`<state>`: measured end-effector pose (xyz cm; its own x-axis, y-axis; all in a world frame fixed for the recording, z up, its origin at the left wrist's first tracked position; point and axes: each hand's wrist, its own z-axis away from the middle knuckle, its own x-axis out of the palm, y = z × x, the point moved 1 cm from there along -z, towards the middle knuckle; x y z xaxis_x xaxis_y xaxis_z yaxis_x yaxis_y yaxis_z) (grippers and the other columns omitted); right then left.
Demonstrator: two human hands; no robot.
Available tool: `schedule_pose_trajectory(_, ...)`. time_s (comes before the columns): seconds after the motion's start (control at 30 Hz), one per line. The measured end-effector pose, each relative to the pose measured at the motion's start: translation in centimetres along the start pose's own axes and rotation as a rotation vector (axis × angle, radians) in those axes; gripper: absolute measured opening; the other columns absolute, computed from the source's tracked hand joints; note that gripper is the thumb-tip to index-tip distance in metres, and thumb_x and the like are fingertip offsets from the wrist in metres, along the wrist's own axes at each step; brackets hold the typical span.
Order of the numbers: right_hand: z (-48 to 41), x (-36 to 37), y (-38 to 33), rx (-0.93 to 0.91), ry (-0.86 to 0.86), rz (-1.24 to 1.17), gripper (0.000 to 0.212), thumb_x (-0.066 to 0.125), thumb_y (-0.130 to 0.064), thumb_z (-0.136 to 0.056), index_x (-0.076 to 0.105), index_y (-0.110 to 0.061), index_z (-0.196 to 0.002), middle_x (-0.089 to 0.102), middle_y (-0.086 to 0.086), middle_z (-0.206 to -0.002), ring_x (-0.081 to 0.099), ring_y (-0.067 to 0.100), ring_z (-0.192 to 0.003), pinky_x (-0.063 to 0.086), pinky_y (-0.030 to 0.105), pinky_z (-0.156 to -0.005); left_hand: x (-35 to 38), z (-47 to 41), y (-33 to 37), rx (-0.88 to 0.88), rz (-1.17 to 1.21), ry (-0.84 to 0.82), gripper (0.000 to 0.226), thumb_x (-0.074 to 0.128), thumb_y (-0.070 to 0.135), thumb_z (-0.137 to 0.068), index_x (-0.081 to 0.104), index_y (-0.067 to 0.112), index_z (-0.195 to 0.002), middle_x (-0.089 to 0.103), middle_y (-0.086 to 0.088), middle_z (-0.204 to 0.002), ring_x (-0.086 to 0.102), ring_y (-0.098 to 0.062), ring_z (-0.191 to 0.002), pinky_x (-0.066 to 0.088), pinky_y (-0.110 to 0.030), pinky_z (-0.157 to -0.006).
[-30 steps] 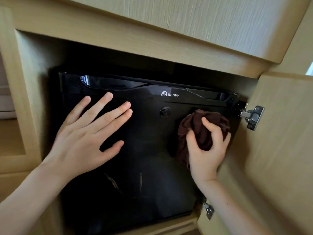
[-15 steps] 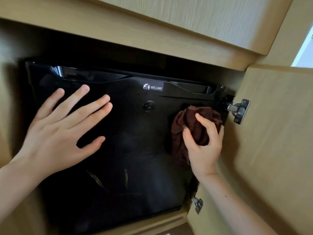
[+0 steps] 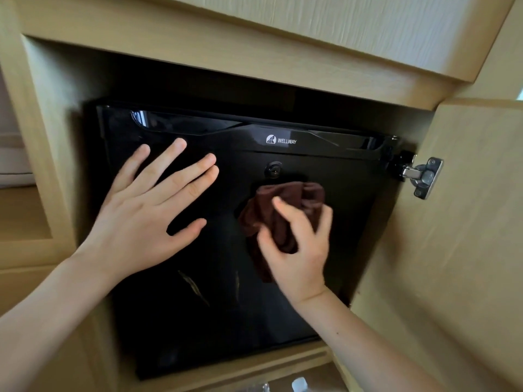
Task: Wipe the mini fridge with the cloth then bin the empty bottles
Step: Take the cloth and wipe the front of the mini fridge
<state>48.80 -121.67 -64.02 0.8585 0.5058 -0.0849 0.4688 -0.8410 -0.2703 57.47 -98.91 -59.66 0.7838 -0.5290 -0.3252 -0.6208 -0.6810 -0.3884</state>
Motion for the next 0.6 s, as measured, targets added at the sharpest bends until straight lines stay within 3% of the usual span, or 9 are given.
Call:
schedule_pose_trajectory(0.17,-0.5,-1.0,1.4,-0.079,-0.19,-0.034,0.04,0.078,-0.011,-0.082,0.07,-0.012,-0.121,0.046,0.007,-0.119,0.052,0.009,-0.113,0.042,0.019,-0.102,0.7,0.6,-0.6,0.042,0.008,0.028,0.064,0.054,0.043,-0.095,0.038,0.02,-0.153,0.03,0.009,-0.162,0.027,-0.028,-0.15,0.013,-0.051,-0.122)
schedule_pose_trajectory(0.33,-1.7,-5.7,5.6,0.056,-0.038,0.08,0.038,0.078,-0.015,-0.081,0.07,-0.014,-0.118,0.048,0.009,-0.114,0.05,-0.002,-0.113,0.036,0.016,-0.105,1.4,0.8,-0.6,0.041,0.102,0.036,0.063,0.055,0.04,-0.096,0.037,0.02,-0.153,0.029,0.009,-0.162,0.029,-0.026,-0.149,0.017,-0.049,-0.122)
schedule_pose_trajectory(0.43,-1.8,-7.6,7.2,0.193,0.057,0.147,0.038,0.078,-0.009,-0.079,0.07,-0.01,-0.117,0.056,0.02,-0.118,0.052,0.01,-0.114,0.033,0.013,-0.106,1.2,0.7,-0.4,0.052,0.131,0.056,0.061,0.058,0.036,-0.095,0.041,0.017,-0.151,0.032,0.007,-0.161,0.032,-0.026,-0.148,0.02,-0.047,-0.122)
schedule_pose_trajectory(0.53,-1.5,-7.0,6.7,0.284,0.123,0.172,0.037,0.079,-0.003,-0.08,0.069,-0.004,-0.116,0.061,0.027,-0.119,0.055,0.027,-0.12,0.02,0.004,-0.108,0.8,0.4,0.0,0.031,0.138,0.036,0.058,0.058,0.034,-0.096,0.044,0.016,-0.149,0.036,0.005,-0.159,0.031,-0.025,-0.149,0.019,-0.046,-0.122)
schedule_pose_trajectory(0.6,-1.2,-5.7,5.2,0.234,0.119,0.152,0.037,0.079,-0.003,-0.08,0.069,-0.003,-0.116,0.06,0.028,-0.116,0.054,0.017,-0.123,0.021,0.006,-0.109,0.5,0.3,0.3,0.015,0.133,0.024,0.057,0.058,0.033,-0.096,0.045,0.016,-0.148,0.039,0.004,-0.157,0.029,-0.024,-0.149,0.018,-0.045,-0.122)
